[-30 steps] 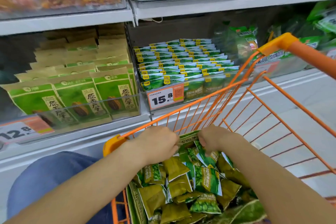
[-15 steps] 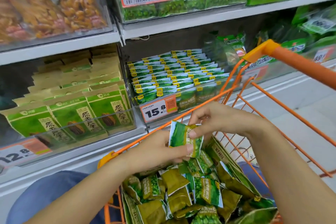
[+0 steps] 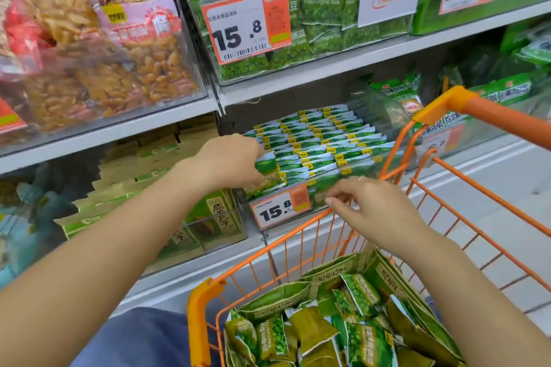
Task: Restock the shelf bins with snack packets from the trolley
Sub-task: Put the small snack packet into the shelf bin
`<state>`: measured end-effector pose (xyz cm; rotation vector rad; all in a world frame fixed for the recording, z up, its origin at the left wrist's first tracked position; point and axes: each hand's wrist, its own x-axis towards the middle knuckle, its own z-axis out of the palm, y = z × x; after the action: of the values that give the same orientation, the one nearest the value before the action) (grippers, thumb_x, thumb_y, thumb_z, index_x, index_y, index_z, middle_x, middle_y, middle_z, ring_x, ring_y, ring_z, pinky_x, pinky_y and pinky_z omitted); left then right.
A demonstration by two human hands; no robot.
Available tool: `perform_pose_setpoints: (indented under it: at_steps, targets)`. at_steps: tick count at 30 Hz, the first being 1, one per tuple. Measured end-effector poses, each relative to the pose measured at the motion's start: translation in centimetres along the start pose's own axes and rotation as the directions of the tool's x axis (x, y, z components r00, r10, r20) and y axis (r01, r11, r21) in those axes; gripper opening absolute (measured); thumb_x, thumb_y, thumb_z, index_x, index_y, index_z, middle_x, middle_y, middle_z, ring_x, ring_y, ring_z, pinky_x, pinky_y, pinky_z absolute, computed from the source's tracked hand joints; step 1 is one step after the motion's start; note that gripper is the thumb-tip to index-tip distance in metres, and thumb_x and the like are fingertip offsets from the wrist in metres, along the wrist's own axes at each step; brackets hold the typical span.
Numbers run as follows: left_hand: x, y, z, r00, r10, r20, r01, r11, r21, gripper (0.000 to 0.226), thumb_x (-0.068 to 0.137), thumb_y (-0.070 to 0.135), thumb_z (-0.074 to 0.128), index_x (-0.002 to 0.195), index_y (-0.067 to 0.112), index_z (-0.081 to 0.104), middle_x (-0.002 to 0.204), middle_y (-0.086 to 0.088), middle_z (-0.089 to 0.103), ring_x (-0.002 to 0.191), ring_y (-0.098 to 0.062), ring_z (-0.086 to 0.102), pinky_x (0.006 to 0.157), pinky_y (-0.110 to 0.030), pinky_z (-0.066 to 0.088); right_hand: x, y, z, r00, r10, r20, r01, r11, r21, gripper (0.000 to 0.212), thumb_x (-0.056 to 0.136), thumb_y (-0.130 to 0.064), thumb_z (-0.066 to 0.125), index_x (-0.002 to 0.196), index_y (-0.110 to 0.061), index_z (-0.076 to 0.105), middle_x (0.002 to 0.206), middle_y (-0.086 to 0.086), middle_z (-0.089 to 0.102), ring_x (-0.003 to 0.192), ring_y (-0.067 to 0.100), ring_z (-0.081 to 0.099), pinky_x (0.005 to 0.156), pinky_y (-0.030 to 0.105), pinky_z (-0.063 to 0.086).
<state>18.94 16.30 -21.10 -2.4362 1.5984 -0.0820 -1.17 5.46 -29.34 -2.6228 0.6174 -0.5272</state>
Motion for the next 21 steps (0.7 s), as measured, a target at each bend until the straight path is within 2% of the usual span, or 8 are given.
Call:
perform_pose_setpoints:
  at_steps: [4,6,9,11,13,14,17,21]
  targets:
    - [2.3,0.9,-1.0,0.966,0.068,0.249,-0.087,0.994,0.069,0.036,0.088,0.037,0.066,0.070,0.010,0.050,0.062,0.001,0.044,0.057,-0.017,0.043,0.055,-0.030,0.036,0.1,0.1,0.0,1.000,-0.006,0.006,0.007,0.999,-0.033,0.020,0.095,-0.040,0.051,0.104,-0.030,0.066,0.094,-0.010,0.065,0.085,0.010,0.060,0.061,0.025,0.038]
    - [3.2,1.3,-0.7,0.941,0.072,0.331,-0.093,0.994,0.049,0.033,0.092,0.034,0.062,0.087,0.001,0.060,0.063,0.000,0.042,0.057,-0.016,0.040,0.052,-0.027,0.032,0.2,0.0,0.0,1.000,-0.010,0.010,0.010,0.999,-0.046,0.020,0.095,-0.040,0.050,0.104,-0.031,0.066,0.093,-0.010,0.064,0.085,0.009,0.059,0.058,0.023,0.036]
    - [4.0,1.6,-0.3,0.908,0.075,0.413,-0.085,0.996,0.004,0.045,0.094,0.032,0.060,0.111,-0.009,0.058,0.067,-0.006,0.044,0.058,-0.017,0.041,0.054,-0.028,0.033,0.2,0.0,0.0,1.000,-0.017,-0.003,0.017,0.999,-0.044,0.020,0.095,-0.040,0.050,0.104,-0.031,0.066,0.092,-0.011,0.064,0.084,0.009,0.059,0.059,0.024,0.036]
    - [4.4,1.2,0.2,0.875,0.063,0.481,-0.043,0.998,-0.053,0.051,0.095,0.033,0.059,0.128,-0.005,0.050,0.101,-0.015,0.060,0.089,-0.027,0.059,0.076,-0.038,0.048,0.2,0.0,0.1,1.000,-0.019,-0.006,0.019,0.999,-0.041,0.020,0.095,-0.040,0.051,0.103,-0.030,0.066,0.091,-0.011,0.063,0.084,0.010,0.060,0.060,0.025,0.036]
    - [4.9,0.5,0.7,0.833,0.051,0.551,0.023,0.992,-0.126,0.061,0.094,0.034,0.060,0.143,0.004,0.039,0.142,-0.012,0.047,0.119,-0.028,0.052,0.101,-0.043,0.044,0.2,0.1,0.2,1.000,-0.021,0.002,0.021,0.999,-0.045,0.020,0.096,-0.039,0.050,0.104,-0.030,0.065,0.090,-0.011,0.060,0.085,0.010,0.060,0.061,0.026,0.036]
    - [5.1,0.3,0.9,0.810,0.054,0.584,0.054,0.985,-0.167,0.064,0.094,0.033,0.061,0.145,0.006,0.034,0.150,-0.011,0.037,0.126,-0.027,0.046,0.106,-0.043,0.041,0.2,0.1,0.2,1.000,-0.021,0.005,0.021,0.998,-0.051,0.020,0.096,-0.039,0.050,0.104,-0.030,0.065,0.090,-0.011,0.060,0.085,0.010,0.060,0.061,0.026,0.038]
    - [5.2,0.3,1.0,0.776,0.071,0.627,0.172,0.932,-0.318,0.065,0.095,0.019,0.059,0.148,0.004,0.026,0.159,-0.008,0.018,0.143,-0.027,0.025,0.101,-0.034,0.045,0.3,0.2,0.3,1.000,-0.019,0.003,0.020,0.998,-0.057,0.020,0.096,-0.039,0.049,0.105,-0.031,0.065,0.092,-0.010,0.063,0.084,0.010,0.060,0.063,0.028,0.043]
    - [4.6,0.6,0.3,0.766,0.057,0.640,0.294,0.854,-0.428,0.059,0.094,0.011,0.058,0.145,0.004,0.031,0.160,-0.003,0.013,0.147,-0.021,0.015,0.086,-0.026,0.046,0.3,0.3,0.3,1.000,-0.018,0.004,0.018,0.998,-0.056,0.020,0.096,-0.038,0.049,0.104,-0.030,0.065,0.092,-0.009,0.063,0.084,0.011,0.060,0.066,0.029,0.047]
